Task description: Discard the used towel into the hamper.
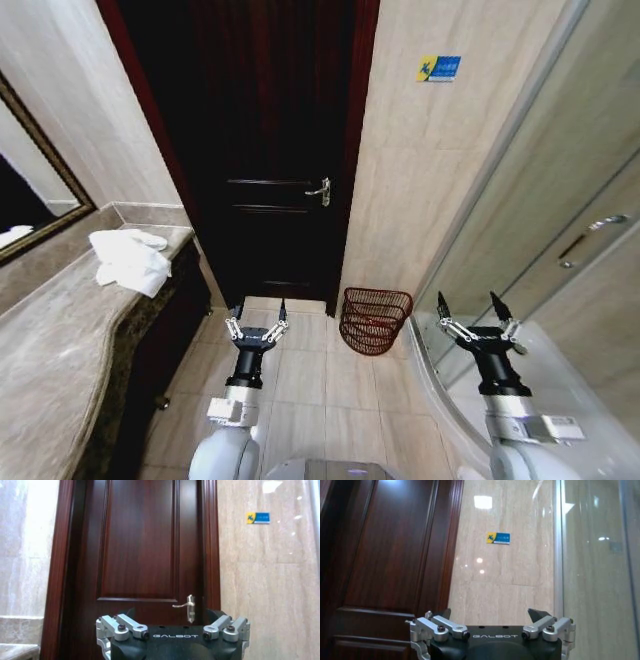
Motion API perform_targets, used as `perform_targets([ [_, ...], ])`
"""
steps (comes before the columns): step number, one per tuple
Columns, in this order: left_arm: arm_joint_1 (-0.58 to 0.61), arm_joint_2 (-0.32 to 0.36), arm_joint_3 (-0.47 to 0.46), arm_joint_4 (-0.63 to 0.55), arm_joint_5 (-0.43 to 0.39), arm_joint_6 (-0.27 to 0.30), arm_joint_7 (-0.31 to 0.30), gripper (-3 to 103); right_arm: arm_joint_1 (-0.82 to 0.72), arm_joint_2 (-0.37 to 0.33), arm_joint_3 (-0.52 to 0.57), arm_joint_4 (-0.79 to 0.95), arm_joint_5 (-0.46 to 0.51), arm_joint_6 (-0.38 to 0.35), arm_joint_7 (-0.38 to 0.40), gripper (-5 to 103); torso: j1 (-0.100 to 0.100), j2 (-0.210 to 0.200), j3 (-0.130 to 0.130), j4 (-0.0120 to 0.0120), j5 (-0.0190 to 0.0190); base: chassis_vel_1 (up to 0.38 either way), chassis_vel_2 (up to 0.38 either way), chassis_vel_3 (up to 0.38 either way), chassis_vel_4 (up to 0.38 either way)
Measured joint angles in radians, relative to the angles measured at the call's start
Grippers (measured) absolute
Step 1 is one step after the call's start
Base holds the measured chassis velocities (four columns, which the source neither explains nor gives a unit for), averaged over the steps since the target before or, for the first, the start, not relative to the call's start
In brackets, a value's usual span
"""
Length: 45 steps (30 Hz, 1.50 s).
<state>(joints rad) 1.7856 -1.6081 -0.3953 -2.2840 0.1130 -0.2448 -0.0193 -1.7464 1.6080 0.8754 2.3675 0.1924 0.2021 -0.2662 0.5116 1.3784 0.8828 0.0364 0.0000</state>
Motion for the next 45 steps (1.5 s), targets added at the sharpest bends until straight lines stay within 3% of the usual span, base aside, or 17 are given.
perform_targets([
  [12, 0.002, 0.000, -0.002, -0.003, -0.004, -0.008, -0.011, 96, 0.004, 0.000, 0.005, -0.004, 0.011, 0.016, 0.002, 100, -0.001, 0.000, 0.000, -0.0002, 0.0000, -0.067, 0.071, 0.044, -0.060],
  [21, 0.007, 0.000, -0.003, -0.009, -0.002, -0.013, -0.025, 100, 0.001, 0.000, 0.006, -0.003, 0.014, 0.024, 0.003, 100, 0.000, 0.000, 0.000, 0.0000, 0.0000, 0.064, 0.011, 0.019, 0.061],
  [45, 0.010, 0.000, -0.006, -0.007, 0.030, -0.012, -0.045, 97, 0.006, 0.000, 0.007, -0.011, 0.024, 0.018, -0.011, 100, 0.000, 0.000, 0.000, 0.0000, -0.0001, 0.104, 0.111, 0.113, 0.102],
])
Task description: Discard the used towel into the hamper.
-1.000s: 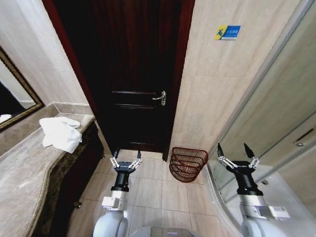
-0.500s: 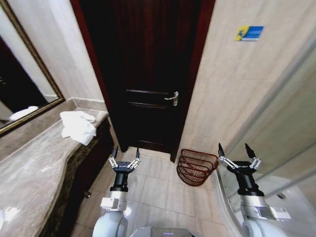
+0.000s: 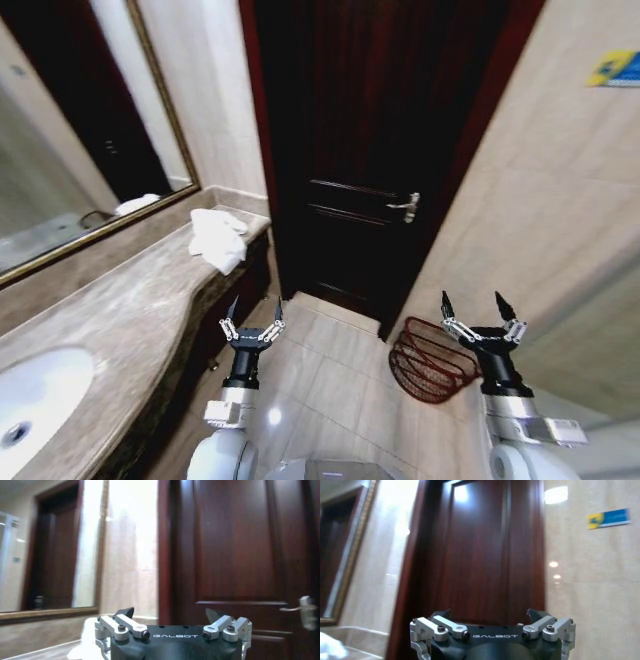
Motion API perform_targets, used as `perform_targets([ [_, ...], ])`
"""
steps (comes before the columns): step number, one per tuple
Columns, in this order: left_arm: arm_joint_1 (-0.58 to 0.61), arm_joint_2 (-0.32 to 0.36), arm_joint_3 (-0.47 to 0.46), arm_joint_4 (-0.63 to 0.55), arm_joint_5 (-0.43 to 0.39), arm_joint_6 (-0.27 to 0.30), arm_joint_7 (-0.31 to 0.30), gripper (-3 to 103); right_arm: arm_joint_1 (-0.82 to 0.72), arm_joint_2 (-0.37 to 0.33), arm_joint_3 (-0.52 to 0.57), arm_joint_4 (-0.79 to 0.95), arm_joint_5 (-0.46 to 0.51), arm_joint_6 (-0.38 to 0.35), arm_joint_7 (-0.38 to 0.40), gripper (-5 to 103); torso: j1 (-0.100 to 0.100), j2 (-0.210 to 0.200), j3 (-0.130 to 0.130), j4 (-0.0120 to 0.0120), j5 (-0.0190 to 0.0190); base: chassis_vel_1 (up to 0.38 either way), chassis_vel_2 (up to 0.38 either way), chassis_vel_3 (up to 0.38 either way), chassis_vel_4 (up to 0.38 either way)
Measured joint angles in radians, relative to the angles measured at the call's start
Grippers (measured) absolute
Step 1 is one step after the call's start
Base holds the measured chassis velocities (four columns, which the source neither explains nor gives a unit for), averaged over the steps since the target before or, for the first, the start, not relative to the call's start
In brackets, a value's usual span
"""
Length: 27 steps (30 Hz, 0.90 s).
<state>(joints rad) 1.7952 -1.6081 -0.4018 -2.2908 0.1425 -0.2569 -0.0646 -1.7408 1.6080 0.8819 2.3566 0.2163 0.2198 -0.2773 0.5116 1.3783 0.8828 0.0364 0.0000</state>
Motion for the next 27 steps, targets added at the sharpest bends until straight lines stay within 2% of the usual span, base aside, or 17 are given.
perform_targets([
  [7, -0.002, 0.000, -0.005, 0.005, 0.007, 0.015, -0.022, 97, 0.004, 0.000, -0.004, -0.002, -0.002, -0.003, 0.000, 100, 0.000, 0.000, 0.000, 0.0000, 0.0000, 0.123, 0.122, 0.126, 0.121],
  [8, -0.002, 0.000, -0.005, 0.005, 0.008, 0.019, -0.028, 94, 0.006, 0.000, -0.004, -0.002, -0.001, -0.003, 0.001, 100, 0.000, 0.000, 0.000, 0.0000, 0.0000, 0.145, 0.125, 0.117, 0.118],
  [10, -0.003, 0.000, -0.005, 0.007, 0.011, 0.022, -0.034, 97, 0.007, 0.000, -0.005, -0.004, 0.001, 0.000, 0.004, 100, 0.000, 0.000, 0.000, 0.0000, -0.0001, 0.120, 0.125, 0.117, 0.111],
  [16, -0.011, 0.000, -0.006, 0.022, 0.038, 0.033, -0.093, 99, 0.006, 0.000, -0.006, -0.004, 0.006, -0.009, 0.015, 100, 0.000, 0.000, 0.000, 0.0002, 0.0000, 0.133, 0.117, 0.130, 0.131],
  [27, -0.011, 0.000, -0.006, 0.025, 0.053, 0.029, -0.093, 100, 0.002, 0.000, -0.008, 0.001, -0.009, -0.018, 0.006, 100, 0.000, 0.000, 0.000, -0.0002, 0.0000, 0.023, 0.030, 0.031, 0.019],
])
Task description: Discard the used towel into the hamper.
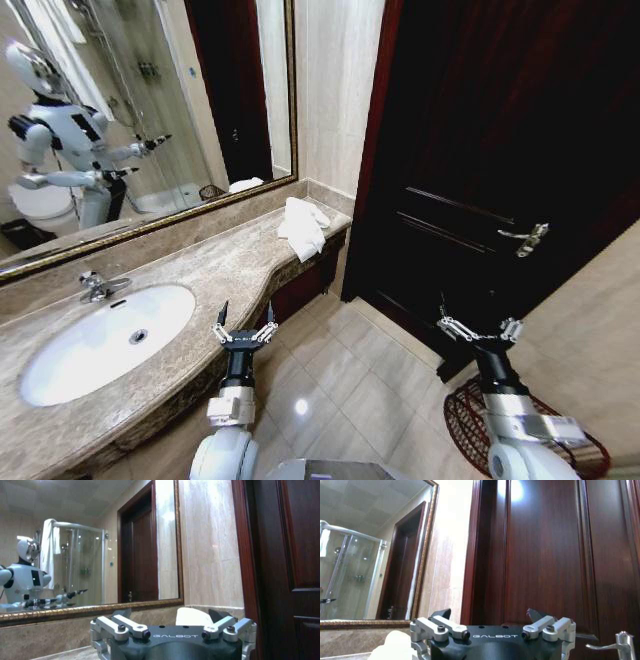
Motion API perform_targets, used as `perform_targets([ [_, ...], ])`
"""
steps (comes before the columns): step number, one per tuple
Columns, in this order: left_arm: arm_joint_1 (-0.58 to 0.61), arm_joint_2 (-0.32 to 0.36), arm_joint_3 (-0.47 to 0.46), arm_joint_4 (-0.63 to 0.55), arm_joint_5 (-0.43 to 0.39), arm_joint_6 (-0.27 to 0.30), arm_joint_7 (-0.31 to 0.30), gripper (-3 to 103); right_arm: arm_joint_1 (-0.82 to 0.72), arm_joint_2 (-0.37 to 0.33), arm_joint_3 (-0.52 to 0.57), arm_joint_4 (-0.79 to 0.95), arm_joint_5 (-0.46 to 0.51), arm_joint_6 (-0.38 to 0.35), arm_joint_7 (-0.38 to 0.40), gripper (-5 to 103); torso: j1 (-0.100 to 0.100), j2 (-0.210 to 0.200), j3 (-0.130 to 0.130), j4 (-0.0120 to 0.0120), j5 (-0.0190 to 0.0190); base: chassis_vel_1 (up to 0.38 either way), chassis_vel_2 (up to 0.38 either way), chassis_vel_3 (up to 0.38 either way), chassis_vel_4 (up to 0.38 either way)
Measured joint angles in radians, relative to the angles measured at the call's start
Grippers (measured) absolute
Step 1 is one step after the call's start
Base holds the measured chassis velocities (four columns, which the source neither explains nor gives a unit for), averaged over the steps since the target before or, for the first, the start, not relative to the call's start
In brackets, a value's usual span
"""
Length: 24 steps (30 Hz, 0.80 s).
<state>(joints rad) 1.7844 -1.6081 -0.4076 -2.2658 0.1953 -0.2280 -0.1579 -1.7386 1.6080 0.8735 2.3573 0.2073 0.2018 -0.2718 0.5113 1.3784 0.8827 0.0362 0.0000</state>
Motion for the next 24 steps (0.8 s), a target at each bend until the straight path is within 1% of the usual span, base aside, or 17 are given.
perform_targets([
  [2, 0.001, 0.000, -0.001, 0.000, 0.004, 0.000, 0.003, 101, 0.000, 0.000, -0.001, 0.001, 0.000, 0.000, -0.001, 100, 0.000, 0.000, 0.000, 0.0001, 0.0000, -0.052, 0.046, 0.049, -0.044],
  [5, 0.002, 0.000, 0.000, 0.001, 0.009, 0.000, 0.008, 100, -0.003, 0.000, -0.002, 0.003, 0.000, 0.001, -0.005, 100, 0.000, 0.000, 0.000, 0.0002, 0.0001, -0.076, 0.073, 0.082, -0.078],
  [14, 0.002, 0.000, 0.000, 0.003, 0.012, -0.002, 0.028, 100, -0.006, 0.000, -0.001, 0.006, 0.000, 0.003, -0.009, 100, 0.001, 0.000, 0.000, 0.0002, 0.0000, -0.090, 0.095, 0.096, -0.099],
  [20, 0.002, 0.000, 0.001, 0.004, 0.011, -0.005, 0.029, 100, -0.007, 0.000, 0.000, 0.007, 0.000, 0.005, -0.010, 100, 0.000, 0.000, 0.000, 0.0002, 0.0001, -0.081, 0.075, 0.073, -0.066],
  [21, 0.002, 0.000, 0.001, 0.004, 0.009, -0.006, 0.026, 102, -0.007, 0.000, 0.000, 0.007, 0.000, 0.005, -0.011, 100, 0.000, 0.000, 0.000, 0.0002, 0.0001, -0.061, 0.079, 0.077, -0.075],
  [22, 0.001, 0.000, 0.001, 0.005, 0.009, -0.007, 0.023, 101, -0.007, 0.000, 0.000, 0.007, 0.000, 0.006, -0.011, 100, 0.000, 0.000, 0.000, 0.0002, 0.0000, -0.061, 0.093, 0.087, -0.049],
  [24, 0.001, 0.000, -0.001, 0.007, 0.009, -0.013, 0.022, 100, -0.007, 0.000, 0.000, 0.006, 0.000, 0.007, -0.012, 100, 0.000, 0.000, 0.000, 0.0003, 0.0001, -0.085, 0.104, 0.091, -0.085],
])
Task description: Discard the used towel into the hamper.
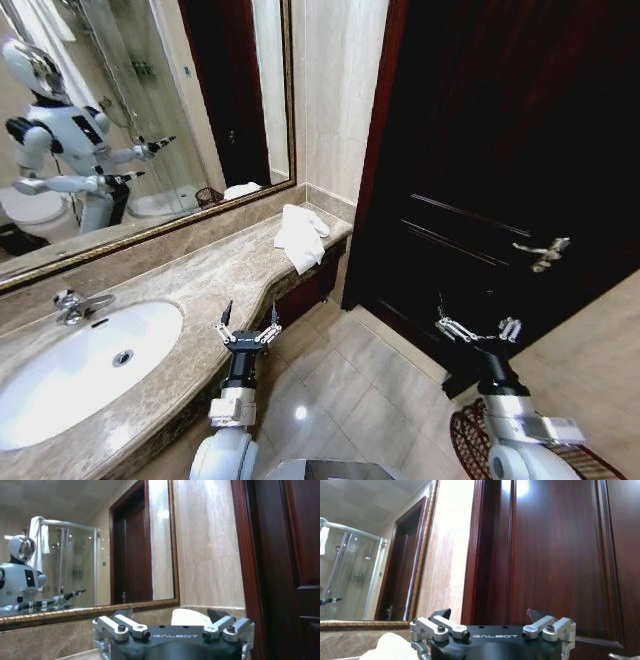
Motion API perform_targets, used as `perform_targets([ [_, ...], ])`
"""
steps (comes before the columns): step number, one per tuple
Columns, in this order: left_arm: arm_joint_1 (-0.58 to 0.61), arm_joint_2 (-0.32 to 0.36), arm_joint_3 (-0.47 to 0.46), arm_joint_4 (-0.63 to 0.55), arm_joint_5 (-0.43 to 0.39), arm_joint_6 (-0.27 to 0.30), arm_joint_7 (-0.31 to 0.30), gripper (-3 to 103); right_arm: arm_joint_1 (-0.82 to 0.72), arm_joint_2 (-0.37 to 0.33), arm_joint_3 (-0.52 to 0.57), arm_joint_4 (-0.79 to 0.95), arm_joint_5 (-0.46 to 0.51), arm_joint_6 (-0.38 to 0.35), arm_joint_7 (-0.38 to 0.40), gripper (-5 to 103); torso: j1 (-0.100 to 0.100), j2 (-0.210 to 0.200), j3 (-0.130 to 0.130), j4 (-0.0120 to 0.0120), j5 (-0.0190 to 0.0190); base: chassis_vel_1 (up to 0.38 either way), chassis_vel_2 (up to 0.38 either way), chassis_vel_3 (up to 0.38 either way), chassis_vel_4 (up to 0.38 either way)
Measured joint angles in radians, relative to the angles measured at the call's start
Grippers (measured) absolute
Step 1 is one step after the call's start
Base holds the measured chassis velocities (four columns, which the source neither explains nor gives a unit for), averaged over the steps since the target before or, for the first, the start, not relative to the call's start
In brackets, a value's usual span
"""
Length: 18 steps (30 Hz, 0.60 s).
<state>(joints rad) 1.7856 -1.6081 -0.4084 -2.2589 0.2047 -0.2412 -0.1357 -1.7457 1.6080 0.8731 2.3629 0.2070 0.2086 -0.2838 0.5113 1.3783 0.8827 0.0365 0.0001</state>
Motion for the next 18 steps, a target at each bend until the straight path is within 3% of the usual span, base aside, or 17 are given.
perform_targets([
  [18, -0.005, 0.000, 0.007, 0.017, -0.018, 0.010, -0.019, 100, 0.003, 0.000, 0.002, -0.016, -0.010, 0.010, -0.004, 100, 0.001, 0.000, 0.000, -0.0001, -0.0001, -0.136, 0.133, 0.133, -0.134],
])
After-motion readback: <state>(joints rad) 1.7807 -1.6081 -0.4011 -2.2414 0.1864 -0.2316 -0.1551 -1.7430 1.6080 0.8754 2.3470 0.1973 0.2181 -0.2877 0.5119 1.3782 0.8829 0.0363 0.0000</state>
